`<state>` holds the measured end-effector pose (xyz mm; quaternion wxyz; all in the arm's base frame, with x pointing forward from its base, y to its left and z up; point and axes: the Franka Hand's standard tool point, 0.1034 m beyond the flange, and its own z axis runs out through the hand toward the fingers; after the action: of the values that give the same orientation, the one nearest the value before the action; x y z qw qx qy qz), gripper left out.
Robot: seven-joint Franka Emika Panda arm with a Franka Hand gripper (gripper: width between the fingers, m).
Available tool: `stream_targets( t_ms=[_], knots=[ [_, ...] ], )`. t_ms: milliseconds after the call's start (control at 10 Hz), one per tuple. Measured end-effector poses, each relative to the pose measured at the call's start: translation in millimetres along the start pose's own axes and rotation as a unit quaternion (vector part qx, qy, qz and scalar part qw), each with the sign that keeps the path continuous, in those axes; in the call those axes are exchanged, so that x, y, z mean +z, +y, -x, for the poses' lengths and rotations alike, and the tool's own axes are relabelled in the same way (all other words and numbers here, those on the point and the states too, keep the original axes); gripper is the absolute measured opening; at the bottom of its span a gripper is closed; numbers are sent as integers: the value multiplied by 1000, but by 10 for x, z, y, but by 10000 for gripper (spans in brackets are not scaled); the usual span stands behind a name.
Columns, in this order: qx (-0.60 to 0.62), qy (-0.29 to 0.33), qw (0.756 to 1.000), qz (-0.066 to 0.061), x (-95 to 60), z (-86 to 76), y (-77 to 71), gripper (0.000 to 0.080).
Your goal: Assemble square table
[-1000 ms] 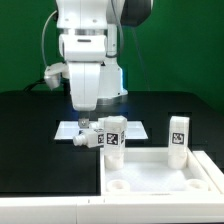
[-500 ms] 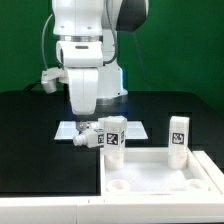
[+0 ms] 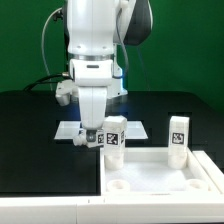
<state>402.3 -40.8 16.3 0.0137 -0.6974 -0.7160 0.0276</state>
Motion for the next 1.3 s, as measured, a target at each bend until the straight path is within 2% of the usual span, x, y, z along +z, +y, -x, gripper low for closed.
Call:
stream_targets(
  t_ms=[300, 600, 800, 900, 1000, 1100, 1200, 1300],
  knots=[
    [8, 1, 1000, -11, 95, -26, -62, 649],
    [11, 2, 1000, -13, 105, -19, -74, 649],
    [12, 2, 1000, -13, 106, -16, -74, 393],
    [12, 2, 1000, -13, 105, -13, -74, 393],
    [-10, 2, 1000, -20, 101, 53, -62, 284],
    [-35, 2, 999, -28, 57, 249, 67, 284],
    [-35, 1, 999, -16, 5, 420, 172, 284],
    [-12, 2, 1000, -8, -38, 591, 165, 284]
  ],
)
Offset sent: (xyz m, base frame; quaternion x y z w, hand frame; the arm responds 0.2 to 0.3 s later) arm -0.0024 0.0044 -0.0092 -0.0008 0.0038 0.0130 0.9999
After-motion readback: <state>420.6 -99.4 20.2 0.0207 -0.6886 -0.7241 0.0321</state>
